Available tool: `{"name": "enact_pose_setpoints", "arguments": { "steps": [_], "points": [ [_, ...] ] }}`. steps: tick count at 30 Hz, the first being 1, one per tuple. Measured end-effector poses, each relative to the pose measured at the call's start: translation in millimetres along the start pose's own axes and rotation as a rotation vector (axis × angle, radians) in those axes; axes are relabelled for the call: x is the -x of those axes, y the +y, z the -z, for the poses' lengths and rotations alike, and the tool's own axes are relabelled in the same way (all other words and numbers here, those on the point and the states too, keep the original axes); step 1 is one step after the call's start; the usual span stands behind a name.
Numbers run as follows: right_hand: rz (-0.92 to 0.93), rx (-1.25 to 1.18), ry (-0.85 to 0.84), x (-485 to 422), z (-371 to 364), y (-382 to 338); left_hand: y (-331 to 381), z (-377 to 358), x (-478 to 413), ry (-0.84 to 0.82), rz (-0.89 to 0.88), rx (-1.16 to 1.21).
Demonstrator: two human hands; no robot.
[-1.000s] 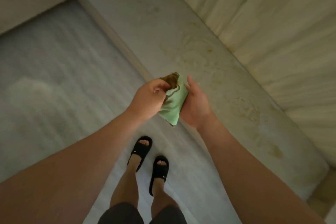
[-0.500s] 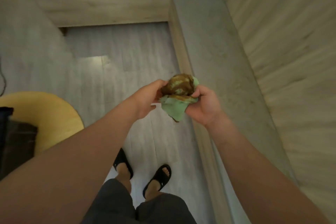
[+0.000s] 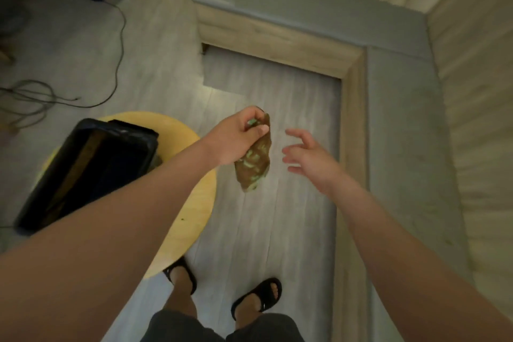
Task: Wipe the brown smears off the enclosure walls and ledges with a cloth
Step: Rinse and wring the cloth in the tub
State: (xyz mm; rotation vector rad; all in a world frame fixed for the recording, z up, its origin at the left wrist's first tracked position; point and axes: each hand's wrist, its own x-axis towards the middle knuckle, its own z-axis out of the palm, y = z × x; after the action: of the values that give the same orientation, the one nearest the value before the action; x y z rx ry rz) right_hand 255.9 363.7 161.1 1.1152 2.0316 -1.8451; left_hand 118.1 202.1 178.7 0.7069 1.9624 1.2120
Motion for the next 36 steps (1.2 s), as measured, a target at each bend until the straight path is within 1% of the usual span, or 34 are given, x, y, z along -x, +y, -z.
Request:
{"name": "enact_pose_setpoints", "arguments": {
  "steps": [3, 5, 6, 8, 9, 12, 14, 16, 18, 20, 22, 24, 27, 30, 31, 33, 35, 36],
  "points": [
    [0.231, 0.229, -0.209, -19, -62, -45, -17, 68, 21, -0.061, 0.025, -0.082],
    [0.333, 0.397, -0.309, -39, -111, -67, -36, 116, 38, -0.069, 0.052, -0.045],
    [0.356, 0.461, -0.343, -49, -136, -75, -48, 140, 47, -0.073, 0.073, -0.013],
    [0.371, 0.534, -0.369, -66, -181, -90, -72, 180, 63, -0.064, 0.106, 0.024],
    [0.376, 0.542, -0.348, -72, -198, -96, -83, 196, 69, -0.052, 0.122, 0.018],
    [0.366, 0.502, -0.283, -87, -255, -116, -130, 251, 89, 0.052, 0.276, -0.020],
    [0.363, 0.539, -0.296, -91, -294, -128, -163, 282, 105, 0.076, 0.418, -0.126],
    [0.379, 0.604, -0.328, -96, -326, -132, -188, 299, 119, 0.019, 0.516, -0.280],
    [0.383, 0.650, -0.358, -100, -357, -132, -210, 311, 131, 0.030, 0.565, -0.323],
    [0.365, 0.655, -0.378, -103, -381, -132, -233, 317, 139, 0.102, 0.584, -0.243],
    [0.310, 0.678, -0.386, -111, -398, -130, -253, 319, 145, 0.127, 0.603, -0.142],
    [0.216, 0.714, -0.403, -124, -410, -123, -273, 314, 148, 0.112, 0.653, -0.037],
    [0.052, 0.740, -0.417, -148, -418, -102, -300, 298, 146, 0.157, 0.738, 0.100],
    [0.084, 1.008, -0.449, -170, -427, -79, -322, 282, 146, 0.160, 0.774, 0.112],
    [0.117, 1.052, -0.439, -173, -429, -74, -326, 276, 145, 0.141, 0.770, 0.093],
    [0.171, 1.065, -0.452, -183, -439, -62, -332, 262, 142, 0.106, 0.787, 0.021],
    [0.191, 1.115, -0.502, -190, -447, -52, -335, 248, 138, 0.087, 0.831, -0.101],
    [0.197, 1.161, -0.544, -196, -450, -45, -337, 243, 137, 0.100, 0.863, -0.104]
  ]
}}
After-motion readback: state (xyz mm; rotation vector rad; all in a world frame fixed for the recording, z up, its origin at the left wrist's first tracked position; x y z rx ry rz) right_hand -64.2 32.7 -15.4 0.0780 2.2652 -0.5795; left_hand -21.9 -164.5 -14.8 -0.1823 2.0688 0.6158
